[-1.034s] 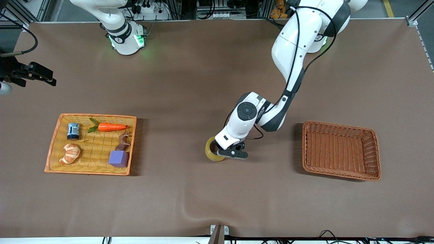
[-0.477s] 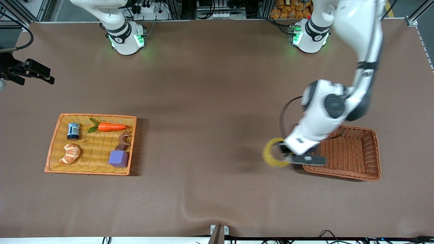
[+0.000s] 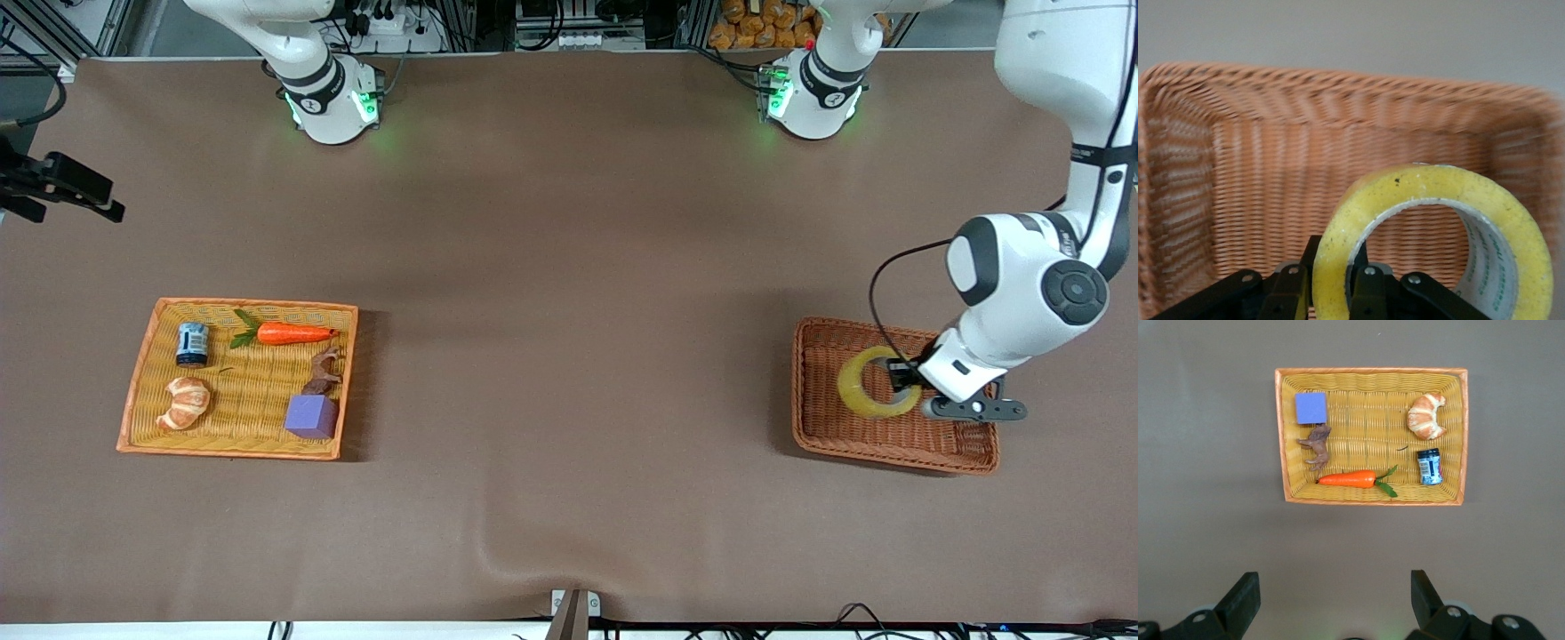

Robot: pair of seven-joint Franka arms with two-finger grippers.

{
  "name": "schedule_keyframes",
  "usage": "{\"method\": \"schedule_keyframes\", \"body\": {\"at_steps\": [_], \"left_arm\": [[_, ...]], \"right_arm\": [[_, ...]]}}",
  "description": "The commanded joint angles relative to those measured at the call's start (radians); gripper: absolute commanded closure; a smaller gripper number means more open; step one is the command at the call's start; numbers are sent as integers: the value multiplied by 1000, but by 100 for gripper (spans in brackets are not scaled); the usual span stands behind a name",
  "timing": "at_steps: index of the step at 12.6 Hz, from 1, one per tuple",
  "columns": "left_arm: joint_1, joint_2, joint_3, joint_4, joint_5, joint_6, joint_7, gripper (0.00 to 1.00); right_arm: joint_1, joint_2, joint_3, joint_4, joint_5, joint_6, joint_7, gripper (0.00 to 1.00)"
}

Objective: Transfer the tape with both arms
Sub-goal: 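Grasp the tape roll with the left gripper and carry it into the basket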

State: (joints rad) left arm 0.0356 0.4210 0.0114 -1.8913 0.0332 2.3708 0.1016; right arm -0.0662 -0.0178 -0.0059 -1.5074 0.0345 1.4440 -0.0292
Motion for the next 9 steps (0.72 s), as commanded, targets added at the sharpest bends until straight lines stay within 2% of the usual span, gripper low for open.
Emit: {"method": "schedule_keyframes", "body": {"at_steps": [1,3,4,5,6,7,9], "left_arm": [[27,69,-17,58,110,15,6,100],[21,110,-21,148,116,5,6,92],[14,114,-19,162,116,-14,4,67],[15,108,-22,161,113,-31,6,8],[27,95,-24,161,116,-45,9,0],[29,85,-24,187,114,-85,10,0],[6,85,-27,326,105,-299,4,0]], "right_arm": [[-24,-10,12,-4,5,-1,8,0],[-26,-7,12,-5,4,0,8,0],[-24,-8,12,-5,4,1,8,0],[-24,-7,12,-5,4,3,8,0],[-26,-7,12,-5,4,9,8,0],[-24,-5,12,-5,4,15,8,0],[-26,-1,12,-7,4,36,8,0]]}}
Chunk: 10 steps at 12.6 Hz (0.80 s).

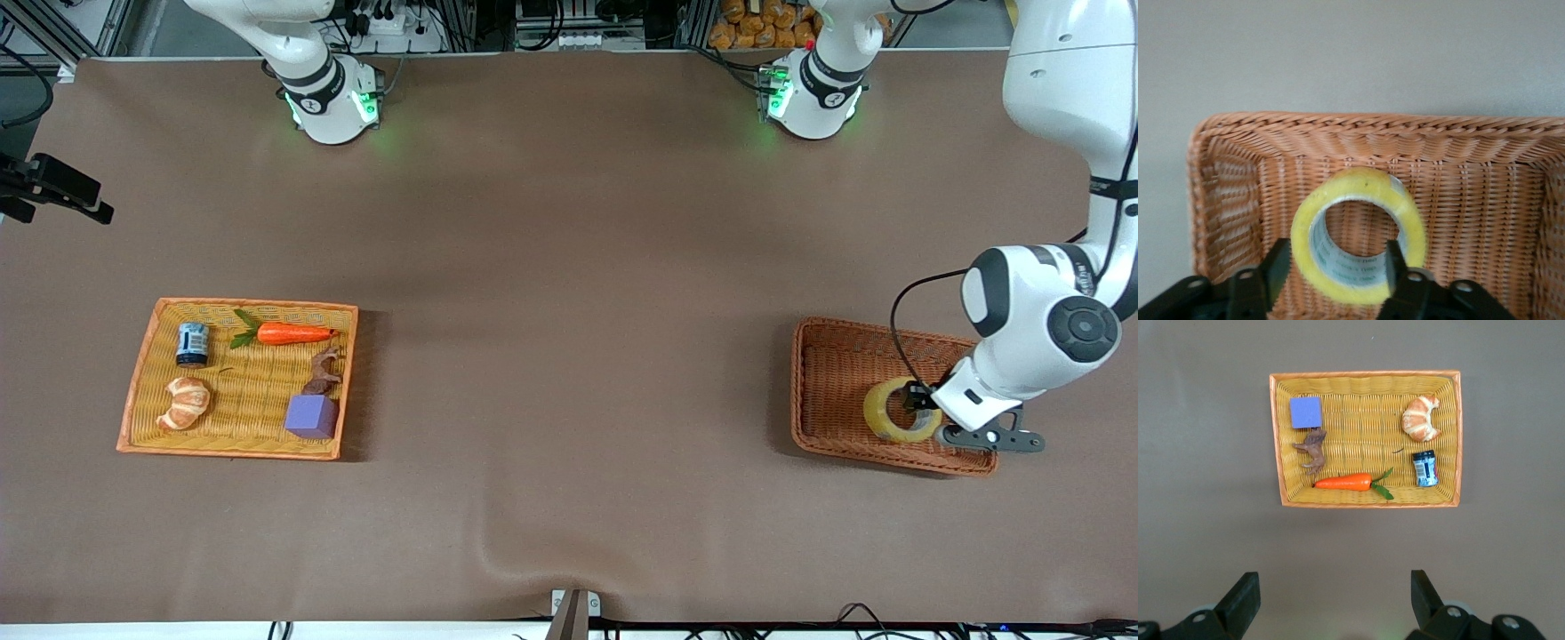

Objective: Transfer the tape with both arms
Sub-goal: 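Open the left gripper to release the tape in the basket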

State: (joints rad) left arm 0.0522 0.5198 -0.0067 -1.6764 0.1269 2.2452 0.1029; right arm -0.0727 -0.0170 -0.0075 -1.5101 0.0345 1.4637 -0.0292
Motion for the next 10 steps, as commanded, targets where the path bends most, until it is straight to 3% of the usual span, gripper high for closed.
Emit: {"method": "schedule_keyframes", "body": {"at_steps": [1,3,10], "left_arm": [[-15,-15,-18,186,-24,-293,-3,0],[-9,-53,-18,266,-84,-467,-3,0],[-2,-328,-19,265,-107,-682,-60,0]], "right_arm": [[-19,0,14,-5,4,17,8,0],[-19,2,14,-5,4,18,8,0],[-28,8,12,-1,1,24,8,0]]}}
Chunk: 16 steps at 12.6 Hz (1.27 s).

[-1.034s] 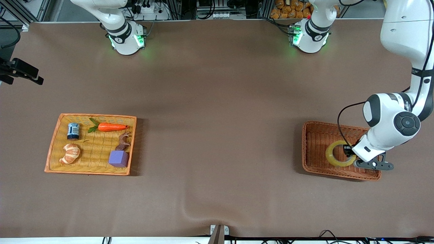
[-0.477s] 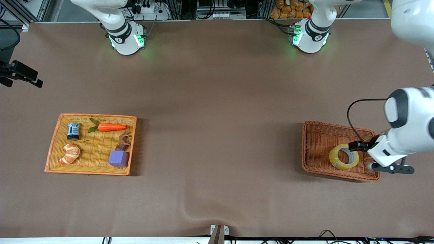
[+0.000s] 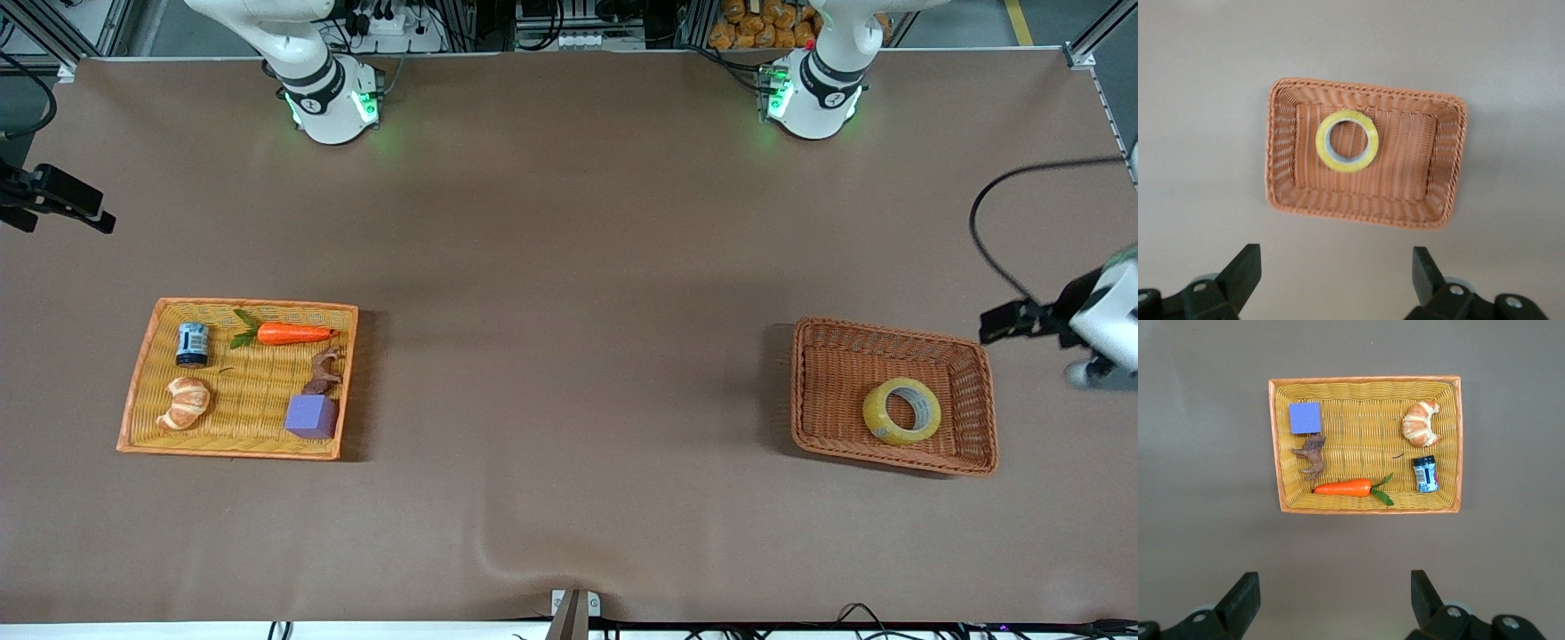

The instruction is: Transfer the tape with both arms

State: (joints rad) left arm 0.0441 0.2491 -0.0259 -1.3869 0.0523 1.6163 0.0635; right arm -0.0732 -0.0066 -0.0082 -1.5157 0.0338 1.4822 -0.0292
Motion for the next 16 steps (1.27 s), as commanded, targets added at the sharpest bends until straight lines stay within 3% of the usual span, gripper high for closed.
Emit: {"method": "schedule_keyframes", "body": {"at_steps": [1,8,12,16], "left_arm": [[8,-86,3,-29,-52,-73,-25,0],[7,-168,4,-66,-55,-148,-17,0],[-76,-266,90,-158,-57,-153,-24,0],[-84,-286,106,-172,-75,-154,-24,0]], "right_arm": [[-46,-3,13,5,3,12,8,0],[-71,-3,19,5,8,15,-5,0],[-57,-3,19,0,9,20,-5,0],[-54,-1,19,-1,9,20,-3,0]]}}
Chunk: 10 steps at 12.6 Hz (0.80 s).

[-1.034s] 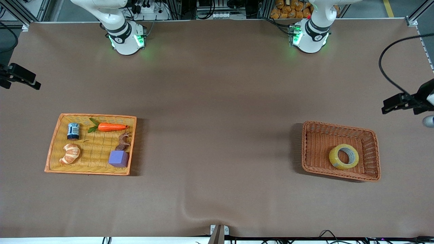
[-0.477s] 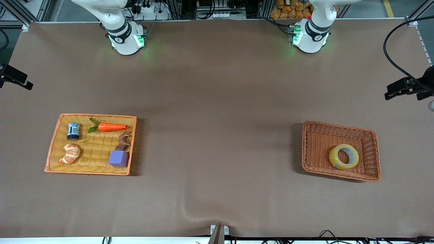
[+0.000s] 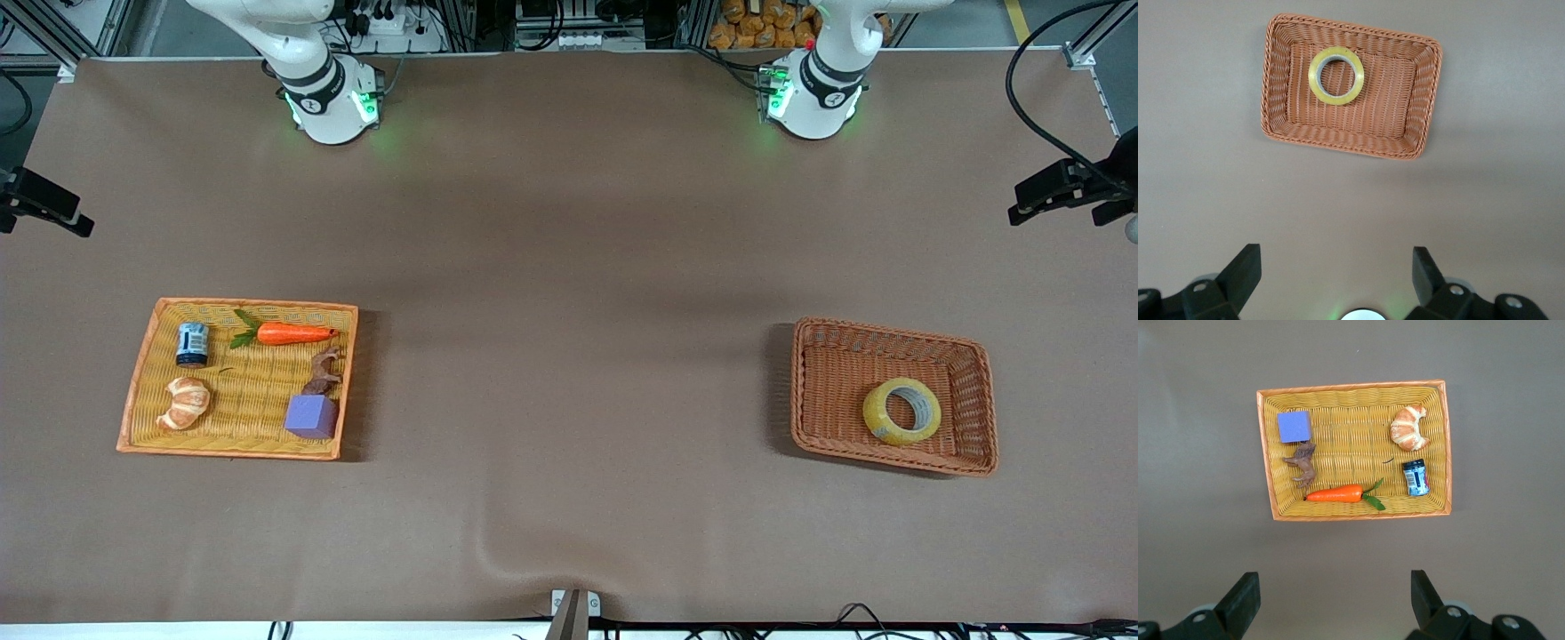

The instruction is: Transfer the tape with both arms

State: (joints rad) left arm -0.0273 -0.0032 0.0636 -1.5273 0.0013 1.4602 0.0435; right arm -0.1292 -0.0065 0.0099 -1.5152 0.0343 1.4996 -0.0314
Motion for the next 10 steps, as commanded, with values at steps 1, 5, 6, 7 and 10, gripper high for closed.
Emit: {"method": "schedule_keyframes", "body": {"at_steps": [1,5,6,7,10], "left_arm": [[-13,-43,18,-37,-21,-18,-2,0],[-5,-29,16,-19,-7,-31,33,0],[-9,-29,12,-17,-6,-31,32,0],[-14,-29,2,-17,-7,-31,26,0],[-16,-29,-33,-17,-10,-29,-1,0]], "right_arm": [[2,-1,1,-2,7,2,-1,0],[-1,-3,-1,0,7,4,-1,0],[0,-1,1,-2,7,2,-1,0],[3,-1,1,-2,7,2,-1,0],[5,-1,1,-2,7,5,-1,0]]}}
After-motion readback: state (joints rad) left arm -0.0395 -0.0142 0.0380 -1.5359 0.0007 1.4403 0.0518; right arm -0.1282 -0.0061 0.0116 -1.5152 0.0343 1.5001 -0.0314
